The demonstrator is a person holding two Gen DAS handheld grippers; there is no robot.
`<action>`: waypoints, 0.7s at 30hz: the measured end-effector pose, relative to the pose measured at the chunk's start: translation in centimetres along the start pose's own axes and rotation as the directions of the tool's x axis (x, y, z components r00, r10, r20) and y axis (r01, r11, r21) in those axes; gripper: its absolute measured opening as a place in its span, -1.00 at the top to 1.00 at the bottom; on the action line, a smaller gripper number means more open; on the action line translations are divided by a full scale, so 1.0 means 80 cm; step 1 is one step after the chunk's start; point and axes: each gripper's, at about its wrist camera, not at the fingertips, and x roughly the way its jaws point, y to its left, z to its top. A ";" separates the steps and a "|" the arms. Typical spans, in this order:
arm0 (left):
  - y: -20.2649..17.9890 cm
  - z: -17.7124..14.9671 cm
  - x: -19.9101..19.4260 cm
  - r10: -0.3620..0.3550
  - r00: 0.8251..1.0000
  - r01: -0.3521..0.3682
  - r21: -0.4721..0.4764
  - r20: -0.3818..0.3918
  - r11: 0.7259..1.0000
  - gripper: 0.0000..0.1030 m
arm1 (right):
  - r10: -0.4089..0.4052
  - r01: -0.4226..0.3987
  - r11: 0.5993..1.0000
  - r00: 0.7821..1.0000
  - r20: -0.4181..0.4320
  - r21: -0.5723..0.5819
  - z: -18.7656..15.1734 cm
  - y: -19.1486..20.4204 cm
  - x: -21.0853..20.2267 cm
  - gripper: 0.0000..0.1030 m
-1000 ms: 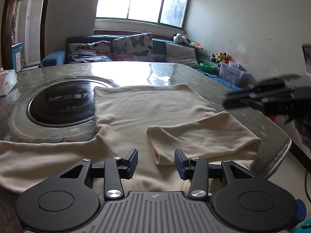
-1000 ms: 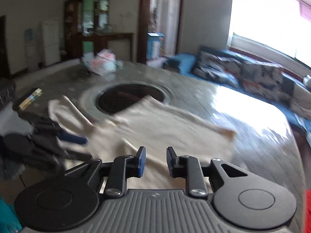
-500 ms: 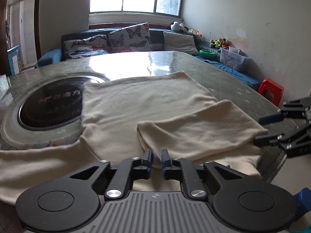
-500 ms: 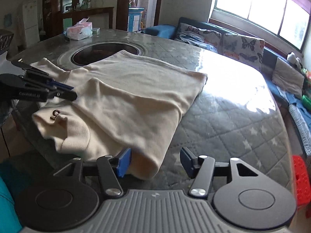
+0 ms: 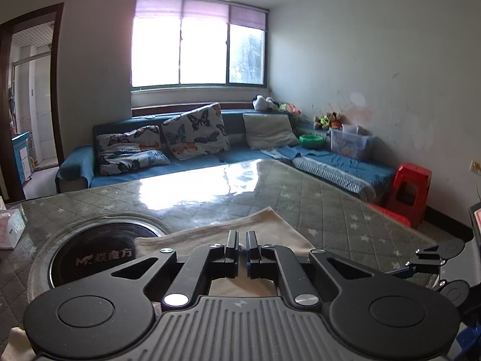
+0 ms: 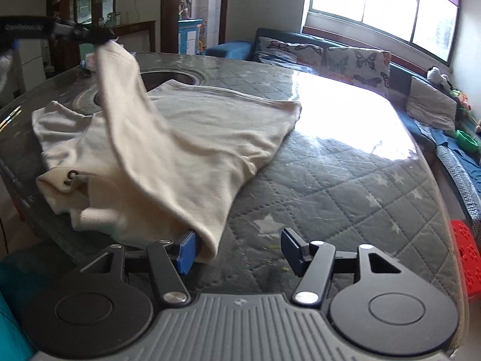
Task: Fold clothes
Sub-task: 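Release the folded sleeve and withdraw both grippers from the sweatshirt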
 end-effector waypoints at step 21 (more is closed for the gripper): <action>0.030 -0.086 0.015 0.004 0.979 -0.016 -0.055 -0.202 0.998 0.85 | 0.094 -0.094 0.995 0.995 0.037 -0.017 0.041 -0.012 -0.018 0.26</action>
